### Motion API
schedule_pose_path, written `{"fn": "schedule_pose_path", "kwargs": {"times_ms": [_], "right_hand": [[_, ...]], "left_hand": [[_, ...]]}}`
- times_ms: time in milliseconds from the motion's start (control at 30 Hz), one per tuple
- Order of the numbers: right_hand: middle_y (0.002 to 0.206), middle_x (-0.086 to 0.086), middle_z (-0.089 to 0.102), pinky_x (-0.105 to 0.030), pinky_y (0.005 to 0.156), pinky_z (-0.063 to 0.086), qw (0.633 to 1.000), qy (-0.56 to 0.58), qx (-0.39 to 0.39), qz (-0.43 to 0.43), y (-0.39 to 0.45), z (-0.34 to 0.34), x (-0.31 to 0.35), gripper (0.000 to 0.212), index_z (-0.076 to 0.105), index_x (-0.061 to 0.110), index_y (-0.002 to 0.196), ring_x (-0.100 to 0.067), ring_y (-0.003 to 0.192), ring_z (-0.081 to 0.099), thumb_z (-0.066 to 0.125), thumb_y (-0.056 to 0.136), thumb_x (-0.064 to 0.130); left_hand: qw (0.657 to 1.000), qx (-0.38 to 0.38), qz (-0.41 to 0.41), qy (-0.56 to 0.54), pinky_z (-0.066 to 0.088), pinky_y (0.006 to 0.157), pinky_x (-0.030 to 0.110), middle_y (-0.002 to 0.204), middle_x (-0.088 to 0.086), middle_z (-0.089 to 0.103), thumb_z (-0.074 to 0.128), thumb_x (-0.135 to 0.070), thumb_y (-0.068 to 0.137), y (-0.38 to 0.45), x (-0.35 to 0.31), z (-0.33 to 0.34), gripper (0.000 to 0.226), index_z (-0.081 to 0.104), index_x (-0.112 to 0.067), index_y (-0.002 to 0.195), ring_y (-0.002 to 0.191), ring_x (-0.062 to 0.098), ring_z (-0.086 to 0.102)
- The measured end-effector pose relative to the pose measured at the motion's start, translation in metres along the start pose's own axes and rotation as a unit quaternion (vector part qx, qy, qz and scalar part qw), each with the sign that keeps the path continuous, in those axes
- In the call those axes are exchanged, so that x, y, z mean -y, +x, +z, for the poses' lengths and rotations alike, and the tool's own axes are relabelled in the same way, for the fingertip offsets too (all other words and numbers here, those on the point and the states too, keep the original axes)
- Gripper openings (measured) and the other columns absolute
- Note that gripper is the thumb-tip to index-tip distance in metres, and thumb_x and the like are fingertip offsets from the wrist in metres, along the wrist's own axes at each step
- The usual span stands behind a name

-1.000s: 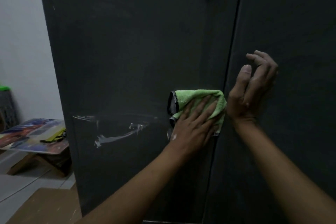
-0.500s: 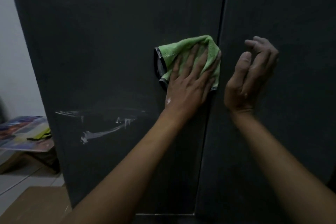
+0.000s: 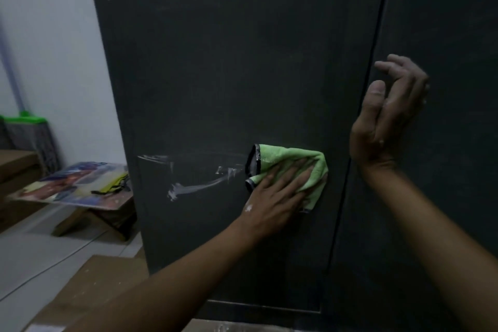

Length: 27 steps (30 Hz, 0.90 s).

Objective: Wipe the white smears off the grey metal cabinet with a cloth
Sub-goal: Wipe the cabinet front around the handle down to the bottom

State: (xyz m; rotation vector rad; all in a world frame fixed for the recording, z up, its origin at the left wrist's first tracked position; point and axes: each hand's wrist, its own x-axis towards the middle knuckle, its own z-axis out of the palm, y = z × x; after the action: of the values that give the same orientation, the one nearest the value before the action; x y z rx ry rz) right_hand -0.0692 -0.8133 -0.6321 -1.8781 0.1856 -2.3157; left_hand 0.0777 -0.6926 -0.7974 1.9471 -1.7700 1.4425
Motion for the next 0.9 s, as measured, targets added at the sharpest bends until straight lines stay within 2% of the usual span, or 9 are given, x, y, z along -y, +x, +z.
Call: {"fn": "schedule_pose_path", "kwargs": {"times_ms": [67,167,267,400,500,567,700,767,900], "right_hand": [[0.134,-0.018,0.057,-0.026,0.11,0.031,1.0,0.006,0.001,-0.002,-0.002,0.005,0.005,0.04,0.063,0.002,0.123,-0.027,0.128,0.052,0.038,0.107,0.028],[0.134,-0.02,0.056,-0.028,0.109,0.032,1.0,0.013,0.015,-0.008,-0.008,0.011,0.014,0.039,0.062,0.0,0.123,-0.031,0.128,0.053,0.038,0.107,0.026],[0.135,-0.021,0.056,-0.041,0.109,0.039,0.999,0.017,0.026,-0.016,-0.013,0.017,0.021,0.04,0.061,0.0,0.124,-0.031,0.128,0.051,0.038,0.107,0.027],[0.137,-0.019,0.055,-0.049,0.108,0.041,0.999,0.023,0.031,-0.029,-0.015,0.026,0.03,0.039,0.06,0.002,0.126,-0.03,0.129,0.051,0.038,0.107,0.028],[0.137,-0.019,0.055,-0.048,0.109,0.04,0.998,0.027,0.03,-0.046,-0.016,0.03,0.032,0.04,0.06,0.003,0.126,-0.029,0.13,0.051,0.037,0.108,0.03],[0.137,-0.018,0.055,-0.049,0.109,0.039,0.998,0.026,0.034,-0.056,-0.015,0.031,0.032,0.04,0.059,0.005,0.127,-0.028,0.131,0.05,0.036,0.109,0.032],[0.138,-0.018,0.055,-0.047,0.11,0.039,0.997,0.02,0.036,-0.063,-0.013,0.029,0.029,0.042,0.06,0.006,0.128,-0.029,0.132,0.051,0.035,0.109,0.035],[0.137,-0.018,0.055,-0.047,0.11,0.039,0.997,0.02,0.037,-0.062,-0.011,0.029,0.028,0.042,0.06,0.005,0.127,-0.029,0.131,0.051,0.036,0.109,0.034],[0.136,-0.019,0.056,-0.044,0.11,0.039,0.998,0.02,0.024,-0.059,-0.007,0.028,0.028,0.041,0.06,0.003,0.126,-0.027,0.13,0.051,0.036,0.109,0.031]], "left_hand": [[0.999,-0.013,-0.036,0.01,0.0,0.13,0.049,0.176,0.005,0.008,0.054,-0.031,0.105,-0.022,0.016,-0.005,0.037,0.057,-0.017,0.14,0.162,0.027,0.006],[0.995,-0.006,-0.091,0.044,-0.002,0.13,0.048,0.175,0.003,0.01,0.046,-0.038,0.108,-0.054,0.048,-0.019,0.063,0.026,-0.022,0.166,0.163,0.026,0.004],[0.988,0.003,-0.141,0.066,-0.004,0.129,0.046,0.171,0.007,0.021,0.035,-0.044,0.109,-0.089,0.089,-0.036,0.067,0.007,-0.028,0.168,0.162,0.027,0.001],[0.977,-0.003,-0.202,0.068,0.009,0.127,0.054,0.167,0.017,0.029,0.033,-0.044,0.108,-0.13,0.136,-0.054,0.068,0.005,-0.027,0.167,0.16,0.033,0.011],[0.963,-0.026,-0.263,0.053,0.004,0.128,0.054,0.169,0.02,0.026,0.032,-0.046,0.107,-0.141,0.15,-0.059,0.069,0.002,-0.029,0.167,0.16,0.033,0.009],[0.959,-0.034,-0.274,0.058,0.003,0.128,0.055,0.169,0.021,0.024,0.031,-0.046,0.107,-0.141,0.149,-0.057,0.069,0.003,-0.029,0.168,0.16,0.032,0.007],[0.953,-0.046,-0.29,0.071,0.017,0.125,0.065,0.168,0.024,0.026,0.032,-0.042,0.107,-0.132,0.143,-0.05,0.069,0.002,-0.026,0.168,0.159,0.037,0.014],[0.944,-0.064,-0.316,0.067,0.017,0.125,0.065,0.168,0.025,0.026,0.032,-0.041,0.107,-0.121,0.136,-0.046,0.07,0.001,-0.026,0.168,0.158,0.04,0.017],[0.931,-0.112,-0.345,0.05,0.015,0.126,0.063,0.168,0.024,0.027,0.036,-0.039,0.107,-0.081,0.115,-0.044,0.065,0.015,-0.021,0.166,0.158,0.038,0.016]]}}
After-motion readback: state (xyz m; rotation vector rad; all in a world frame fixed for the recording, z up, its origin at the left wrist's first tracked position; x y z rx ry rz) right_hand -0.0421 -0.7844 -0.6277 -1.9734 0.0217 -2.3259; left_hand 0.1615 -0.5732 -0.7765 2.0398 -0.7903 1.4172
